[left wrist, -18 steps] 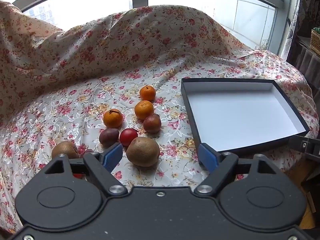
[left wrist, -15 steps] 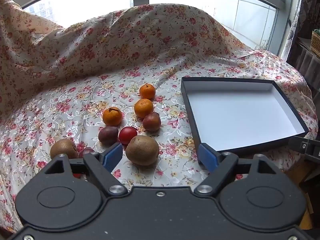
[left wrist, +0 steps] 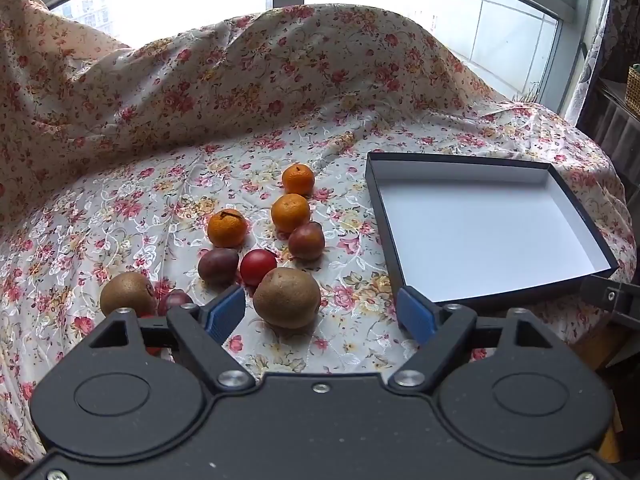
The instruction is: Organize fruits
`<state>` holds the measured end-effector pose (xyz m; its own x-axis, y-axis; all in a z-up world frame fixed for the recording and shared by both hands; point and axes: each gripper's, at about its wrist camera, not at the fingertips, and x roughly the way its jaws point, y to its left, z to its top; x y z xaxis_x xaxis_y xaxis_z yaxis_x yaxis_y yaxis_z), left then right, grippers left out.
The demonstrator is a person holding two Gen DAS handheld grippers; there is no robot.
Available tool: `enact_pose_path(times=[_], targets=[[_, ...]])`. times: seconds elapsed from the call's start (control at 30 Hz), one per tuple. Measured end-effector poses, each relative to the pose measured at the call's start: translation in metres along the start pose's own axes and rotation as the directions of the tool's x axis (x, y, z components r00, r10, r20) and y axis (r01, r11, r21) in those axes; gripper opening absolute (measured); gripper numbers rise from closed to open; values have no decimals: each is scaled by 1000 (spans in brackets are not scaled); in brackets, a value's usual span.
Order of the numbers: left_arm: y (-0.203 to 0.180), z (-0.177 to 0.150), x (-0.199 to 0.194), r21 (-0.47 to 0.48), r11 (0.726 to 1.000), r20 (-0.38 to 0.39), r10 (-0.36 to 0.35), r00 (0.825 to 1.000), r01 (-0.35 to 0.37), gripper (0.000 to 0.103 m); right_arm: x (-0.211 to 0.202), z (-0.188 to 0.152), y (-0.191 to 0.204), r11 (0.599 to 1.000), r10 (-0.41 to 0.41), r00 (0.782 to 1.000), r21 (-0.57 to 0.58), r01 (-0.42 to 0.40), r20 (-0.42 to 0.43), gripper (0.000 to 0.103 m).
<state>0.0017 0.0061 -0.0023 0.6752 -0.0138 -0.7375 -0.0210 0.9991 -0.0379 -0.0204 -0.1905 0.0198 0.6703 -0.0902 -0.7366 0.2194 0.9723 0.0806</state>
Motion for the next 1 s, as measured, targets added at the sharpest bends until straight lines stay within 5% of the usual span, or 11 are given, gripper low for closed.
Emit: enact_pose_path(times=[1.0], targets=[[-1, 1, 0, 7, 1000, 1, 1, 1000, -1, 84, -1, 0, 0, 1000, -4, 1000, 4, 4, 3, 42]])
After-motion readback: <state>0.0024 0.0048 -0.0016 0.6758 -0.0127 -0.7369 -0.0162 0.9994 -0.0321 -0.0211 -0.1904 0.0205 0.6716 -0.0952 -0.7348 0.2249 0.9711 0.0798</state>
